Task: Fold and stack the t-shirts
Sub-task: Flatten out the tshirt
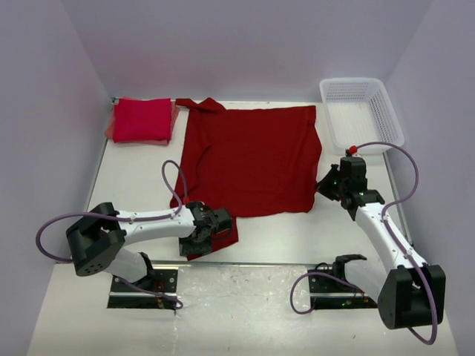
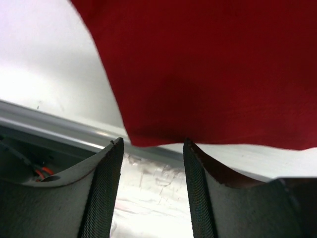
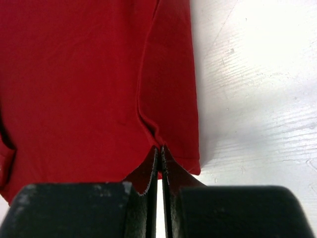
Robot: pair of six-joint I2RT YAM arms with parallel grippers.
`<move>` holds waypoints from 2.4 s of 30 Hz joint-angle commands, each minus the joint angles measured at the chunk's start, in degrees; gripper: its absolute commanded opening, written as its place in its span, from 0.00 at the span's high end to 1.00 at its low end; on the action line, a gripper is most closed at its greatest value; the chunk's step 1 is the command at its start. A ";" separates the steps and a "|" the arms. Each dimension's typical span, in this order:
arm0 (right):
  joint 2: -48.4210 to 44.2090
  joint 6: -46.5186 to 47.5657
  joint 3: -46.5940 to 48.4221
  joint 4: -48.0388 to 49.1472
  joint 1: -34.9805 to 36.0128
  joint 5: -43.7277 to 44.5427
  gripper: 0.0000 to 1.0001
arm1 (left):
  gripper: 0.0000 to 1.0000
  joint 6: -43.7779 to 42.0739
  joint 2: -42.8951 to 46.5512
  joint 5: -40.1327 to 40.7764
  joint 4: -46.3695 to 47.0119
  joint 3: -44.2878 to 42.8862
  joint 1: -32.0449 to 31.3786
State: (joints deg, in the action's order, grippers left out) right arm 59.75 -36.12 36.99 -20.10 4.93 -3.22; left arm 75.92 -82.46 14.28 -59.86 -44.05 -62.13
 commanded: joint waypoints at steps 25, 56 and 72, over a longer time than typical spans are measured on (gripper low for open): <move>-6.22 0.43 -2.10 3.31 2.10 -3.90 1.00 | 0.46 3.80 8.45 -9.36 15.63 14.34 2.80; -6.22 0.87 -2.28 3.93 5.09 -3.46 1.00 | 0.31 13.11 8.36 -2.86 4.66 3.62 -2.65; -9.03 1.14 -2.98 4.45 6.58 -5.74 1.00 | 0.43 22.00 12.93 3.30 -5.99 2.03 0.51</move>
State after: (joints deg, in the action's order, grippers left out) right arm 52.01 -35.92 34.44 -17.78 10.68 -6.96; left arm 95.00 -71.18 14.11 -64.31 -42.52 -63.86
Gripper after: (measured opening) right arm 0.010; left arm 0.577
